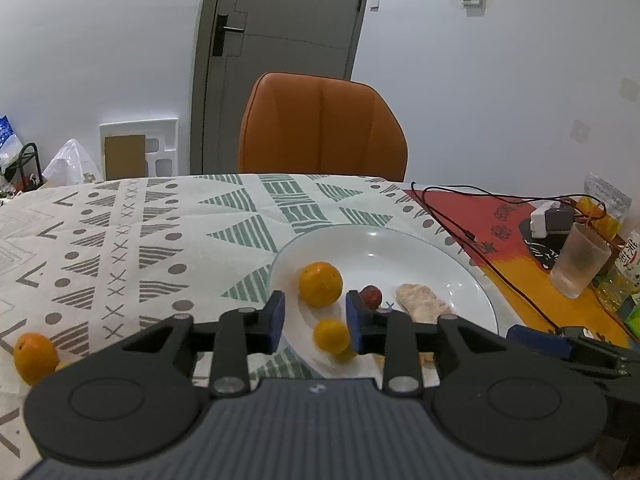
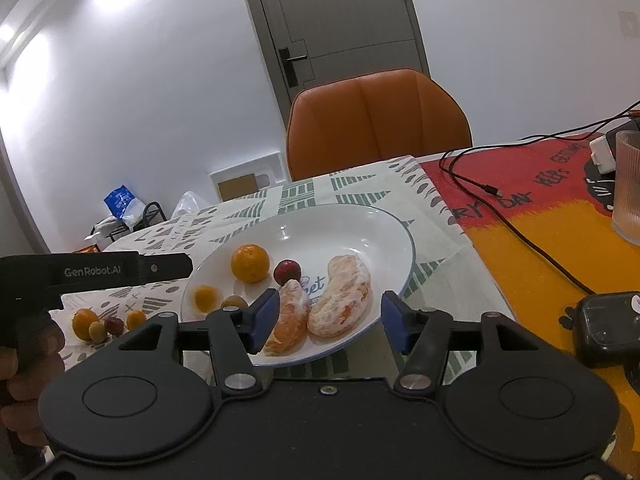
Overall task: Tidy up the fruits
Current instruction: 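Open the right gripper over the plate while the left gripper releases the tangerine into it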
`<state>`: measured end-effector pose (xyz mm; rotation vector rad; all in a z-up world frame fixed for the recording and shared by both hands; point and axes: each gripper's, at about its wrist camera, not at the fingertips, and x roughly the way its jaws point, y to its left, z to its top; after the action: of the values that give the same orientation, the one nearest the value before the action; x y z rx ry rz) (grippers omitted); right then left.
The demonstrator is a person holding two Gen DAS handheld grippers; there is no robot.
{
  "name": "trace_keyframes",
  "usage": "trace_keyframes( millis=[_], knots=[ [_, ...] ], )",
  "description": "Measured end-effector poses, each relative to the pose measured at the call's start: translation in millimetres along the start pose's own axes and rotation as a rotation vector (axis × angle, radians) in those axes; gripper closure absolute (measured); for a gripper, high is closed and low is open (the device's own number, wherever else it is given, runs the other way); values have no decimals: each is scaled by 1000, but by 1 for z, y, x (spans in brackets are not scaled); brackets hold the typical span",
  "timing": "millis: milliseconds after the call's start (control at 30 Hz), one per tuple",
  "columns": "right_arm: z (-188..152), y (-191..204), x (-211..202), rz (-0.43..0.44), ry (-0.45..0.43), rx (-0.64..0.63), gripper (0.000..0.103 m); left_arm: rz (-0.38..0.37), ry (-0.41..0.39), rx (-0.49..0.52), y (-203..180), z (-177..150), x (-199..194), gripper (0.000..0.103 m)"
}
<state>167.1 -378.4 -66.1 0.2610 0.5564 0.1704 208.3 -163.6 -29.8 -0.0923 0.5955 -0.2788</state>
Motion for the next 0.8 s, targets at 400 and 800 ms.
trace_keyframes(
  millis=[400, 800],
  knots=[
    [-2, 13, 0, 44, -4, 8, 29, 94, -28, 4, 18, -5, -22, 19],
    [-2, 33, 0, 85, -13, 6, 6, 173, -54, -25, 47, -4, -42, 5]
  ],
)
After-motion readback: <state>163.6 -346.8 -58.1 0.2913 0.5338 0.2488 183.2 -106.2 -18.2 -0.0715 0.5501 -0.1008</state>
